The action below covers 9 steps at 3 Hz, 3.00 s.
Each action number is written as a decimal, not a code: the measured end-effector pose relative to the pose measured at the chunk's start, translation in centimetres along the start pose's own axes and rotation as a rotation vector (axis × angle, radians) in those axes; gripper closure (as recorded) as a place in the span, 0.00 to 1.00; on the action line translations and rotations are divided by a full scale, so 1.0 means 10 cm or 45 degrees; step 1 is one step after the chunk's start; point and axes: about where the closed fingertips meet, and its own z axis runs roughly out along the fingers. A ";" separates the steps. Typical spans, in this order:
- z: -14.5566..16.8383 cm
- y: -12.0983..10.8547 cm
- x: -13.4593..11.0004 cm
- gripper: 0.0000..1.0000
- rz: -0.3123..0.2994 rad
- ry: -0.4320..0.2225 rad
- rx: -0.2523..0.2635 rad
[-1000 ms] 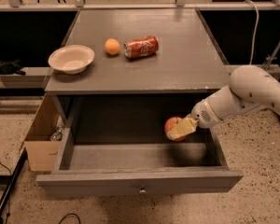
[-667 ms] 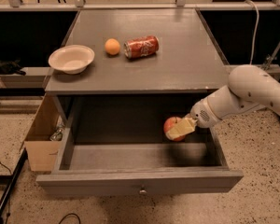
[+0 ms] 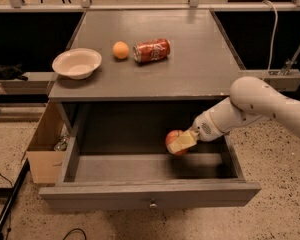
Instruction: Place apple into top drawer
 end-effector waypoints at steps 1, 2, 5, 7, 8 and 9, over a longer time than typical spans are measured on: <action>0.18 0.13 -0.09 1.00 0.001 -0.067 -0.025; 0.26 0.22 -0.23 1.00 -0.005 -0.129 -0.037; 0.77 0.12 -0.09 1.00 0.079 0.002 -0.027; 0.81 0.12 -0.09 0.62 0.086 0.015 -0.026; 0.81 0.12 -0.09 0.39 0.086 0.015 -0.026; 0.81 0.12 -0.09 0.15 0.086 0.015 -0.026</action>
Offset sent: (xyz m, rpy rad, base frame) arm 0.0090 0.0582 0.0075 0.1432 -0.0833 -0.0459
